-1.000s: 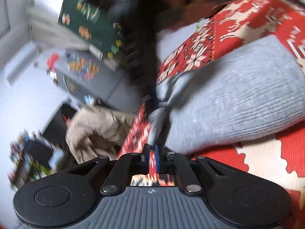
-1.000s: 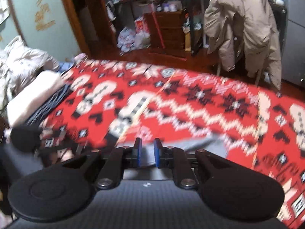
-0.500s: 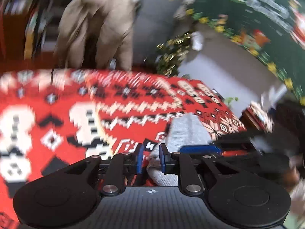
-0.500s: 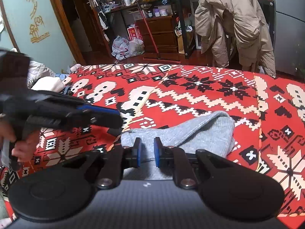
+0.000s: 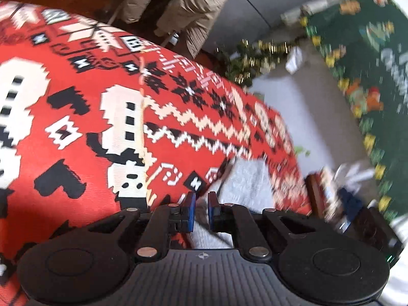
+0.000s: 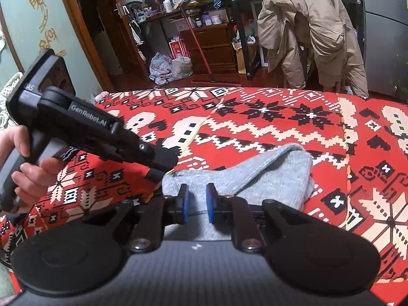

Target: Fold clothes

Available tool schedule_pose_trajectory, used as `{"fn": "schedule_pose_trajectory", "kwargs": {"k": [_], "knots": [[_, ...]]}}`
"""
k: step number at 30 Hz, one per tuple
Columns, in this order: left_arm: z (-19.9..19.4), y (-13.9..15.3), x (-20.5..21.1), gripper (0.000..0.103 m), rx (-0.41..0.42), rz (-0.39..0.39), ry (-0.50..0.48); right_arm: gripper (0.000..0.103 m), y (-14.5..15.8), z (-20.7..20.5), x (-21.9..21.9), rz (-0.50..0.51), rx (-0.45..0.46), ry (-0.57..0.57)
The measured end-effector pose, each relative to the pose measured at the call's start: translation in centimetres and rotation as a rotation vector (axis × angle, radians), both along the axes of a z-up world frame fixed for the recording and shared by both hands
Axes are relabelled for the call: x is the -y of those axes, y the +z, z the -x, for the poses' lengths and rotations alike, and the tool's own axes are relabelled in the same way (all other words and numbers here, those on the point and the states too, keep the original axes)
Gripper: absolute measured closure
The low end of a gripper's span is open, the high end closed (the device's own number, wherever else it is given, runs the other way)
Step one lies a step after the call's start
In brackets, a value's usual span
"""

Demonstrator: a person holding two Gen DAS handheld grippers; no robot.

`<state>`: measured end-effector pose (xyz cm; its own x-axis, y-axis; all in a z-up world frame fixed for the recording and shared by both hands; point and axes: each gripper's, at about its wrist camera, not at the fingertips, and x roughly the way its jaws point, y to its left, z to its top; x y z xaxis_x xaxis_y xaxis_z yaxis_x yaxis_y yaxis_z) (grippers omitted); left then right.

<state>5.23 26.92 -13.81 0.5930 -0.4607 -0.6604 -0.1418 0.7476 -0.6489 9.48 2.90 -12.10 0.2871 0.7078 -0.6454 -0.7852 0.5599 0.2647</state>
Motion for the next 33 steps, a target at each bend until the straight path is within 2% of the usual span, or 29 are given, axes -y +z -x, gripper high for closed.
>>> {"fn": "schedule_pose_trajectory", "kwargs": {"k": [2, 3, 5, 11, 13, 15, 17, 20, 21, 25, 27, 29, 30, 33], "knots": [[-0.1, 0.0, 0.5, 0.095, -0.014, -0.028, -0.018, 0.087, 0.0, 0.0, 0.1, 0.000, -0.001, -0.001], [-0.1, 0.0, 0.6, 0.100, -0.020, -0.022, -0.015, 0.087, 0.0, 0.1, 0.0, 0.000, -0.001, -0.002], [0.0, -0.4, 0.3, 0.101, -0.017, 0.032, 0.016, 0.087, 0.0, 0.1, 0.0, -0.002, 0.001, -0.004], [1.2, -2.6, -2.7, 0.102, -0.002, 0.301, 0.276, 0.086, 0.4, -0.1, -0.2, -0.028, 0.028, -0.025], [1.9, -3.7, -3.4, 0.102, 0.001, 0.374, 0.347, 0.081, 1.0, -0.8, 0.1, -0.038, 0.049, -0.049], [2.8, -4.8, -3.8, 0.102, 0.005, 0.457, 0.412, 0.078, 1.6, -1.8, 0.9, -0.047, 0.074, -0.107], [3.8, -6.0, -4.1, 0.103, 0.010, 0.538, 0.478, 0.071, 2.1, -3.2, 1.8, -0.052, 0.092, -0.176], [4.7, -6.9, -4.4, 0.103, 0.024, 0.590, 0.547, 0.064, 1.7, -6.2, 3.0, -0.040, 0.035, -0.259], [4.7, -6.8, -4.3, 0.103, 0.031, 0.584, 0.545, 0.061, 1.3, -7.1, 3.5, -0.041, -0.007, -0.275], [4.3, -5.5, -3.9, 0.103, 0.049, 0.512, 0.475, 0.061, -0.1, -9.2, 4.6, -0.081, -0.147, -0.294], [3.9, -4.8, -3.7, 0.094, 0.040, 0.457, 0.431, 0.062, -0.4, -9.2, 4.6, -0.091, -0.167, -0.275], [3.4, -4.1, -3.3, 0.090, 0.024, 0.377, 0.392, 0.085, -0.7, -9.0, 4.3, -0.088, -0.168, -0.249], [3.1, -4.0, -3.0, 0.084, 0.017, 0.344, 0.374, 0.094, -0.8, -8.8, 4.2, -0.089, -0.155, -0.244], [2.5, -3.6, -2.0, 0.083, 0.011, 0.276, 0.327, 0.095, -0.8, -8.3, 4.1, -0.122, -0.118, -0.263]]}}
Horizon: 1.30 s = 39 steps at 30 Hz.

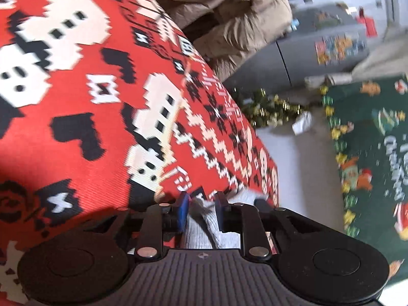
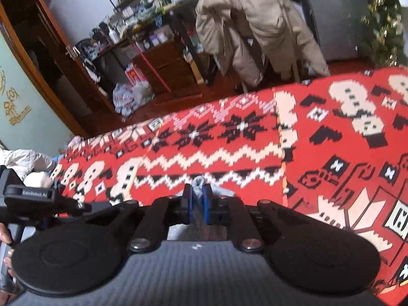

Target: Fold clothes

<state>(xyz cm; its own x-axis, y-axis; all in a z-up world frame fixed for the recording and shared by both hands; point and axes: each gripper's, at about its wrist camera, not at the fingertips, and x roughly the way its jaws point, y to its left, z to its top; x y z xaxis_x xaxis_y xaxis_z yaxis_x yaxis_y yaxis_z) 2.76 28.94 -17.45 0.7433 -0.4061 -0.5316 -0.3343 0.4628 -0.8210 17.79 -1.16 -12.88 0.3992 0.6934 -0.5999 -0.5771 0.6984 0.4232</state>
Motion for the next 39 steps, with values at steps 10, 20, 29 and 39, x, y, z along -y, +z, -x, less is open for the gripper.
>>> {"fn": "schedule_pose_trajectory", "kwargs": {"k": [10, 20, 29, 39], "knots": [[-0.2, -0.5, 0.2, 0.099, -0.034, -0.057, 0.079, 0.094, -2.3, -1.0, 0.2, -0.031, -0.017, -0.062], [3.6, 3.6, 2.6, 0.075, 0.047, -0.254, -0.010, 0.077, -0.3, 3.3, 5.2, -0.103, -0.035, -0.110], [9.1, 5.4, 10.2, 0.064, 0.083, -0.408, -0.220, 0.077, -1.6, 13.0, 8.2, -0.136, -0.190, -0.063], [11.3, 2.9, 12.6, 0.077, 0.043, -0.421, -0.213, 0.097, -3.8, 17.8, 9.1, -0.203, -0.269, -0.115]]}}
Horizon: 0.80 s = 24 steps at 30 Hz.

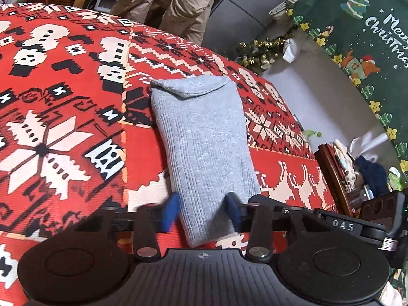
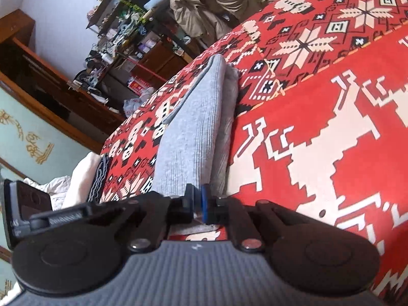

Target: Fold clothes

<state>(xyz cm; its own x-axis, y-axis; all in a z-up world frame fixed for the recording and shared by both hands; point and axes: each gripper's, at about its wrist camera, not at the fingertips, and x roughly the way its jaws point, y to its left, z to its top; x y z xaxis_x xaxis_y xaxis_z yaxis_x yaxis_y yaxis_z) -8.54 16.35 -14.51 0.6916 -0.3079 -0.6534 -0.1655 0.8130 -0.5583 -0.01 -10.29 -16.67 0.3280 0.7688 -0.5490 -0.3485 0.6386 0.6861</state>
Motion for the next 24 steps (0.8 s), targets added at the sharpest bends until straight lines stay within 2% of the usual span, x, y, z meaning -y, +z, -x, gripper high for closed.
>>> {"fn": "schedule_pose_trajectory", "kwargs": {"k": [2, 6, 8, 10, 12, 14, 17, 20, 22, 24], "knots": [[0.3, 0.0, -0.4, 0.080, 0.001, 0.009, 0.005, 0.098, 0.1, 0.5, -0.3, -0.016, -0.011, 0.003], [0.6, -0.3, -0.9, 0.081, -0.008, 0.015, -0.010, 0.098, -0.8, 1.2, -0.6, 0.019, -0.028, -0.005], [0.6, -0.2, -1.0, 0.077, -0.011, 0.015, -0.016, 0.096, -1.2, 1.1, -0.3, 0.009, -0.039, -0.014], [0.7, 0.6, -0.8, 0.074, 0.001, -0.023, -0.014, 0.090, -0.7, 1.1, 0.1, 0.007, -0.024, -0.019], [1.2, 2.0, -0.5, 0.074, 0.047, -0.091, -0.009, 0.089, 0.4, 1.2, 0.4, 0.038, 0.030, -0.024], [1.5, 3.8, -0.1, 0.074, 0.126, -0.155, -0.005, 0.089, 2.0, 1.1, 0.6, 0.077, 0.113, -0.022], [0.4, 5.2, 0.9, 0.086, 0.226, -0.242, -0.038, 0.089, 4.3, 0.5, -0.5, 0.120, 0.247, 0.010], [-2.0, 4.1, 2.0, 0.094, 0.228, -0.282, -0.091, 0.089, 5.0, -0.7, -3.1, 0.155, 0.323, 0.060], [-3.1, 2.7, 2.7, 0.095, 0.200, -0.312, -0.120, 0.092, 4.5, -1.3, -4.9, 0.182, 0.346, 0.095], [-3.4, 1.4, 3.3, 0.095, 0.168, -0.350, -0.138, 0.092, 3.5, -1.3, -6.5, 0.278, 0.377, 0.136]]}}
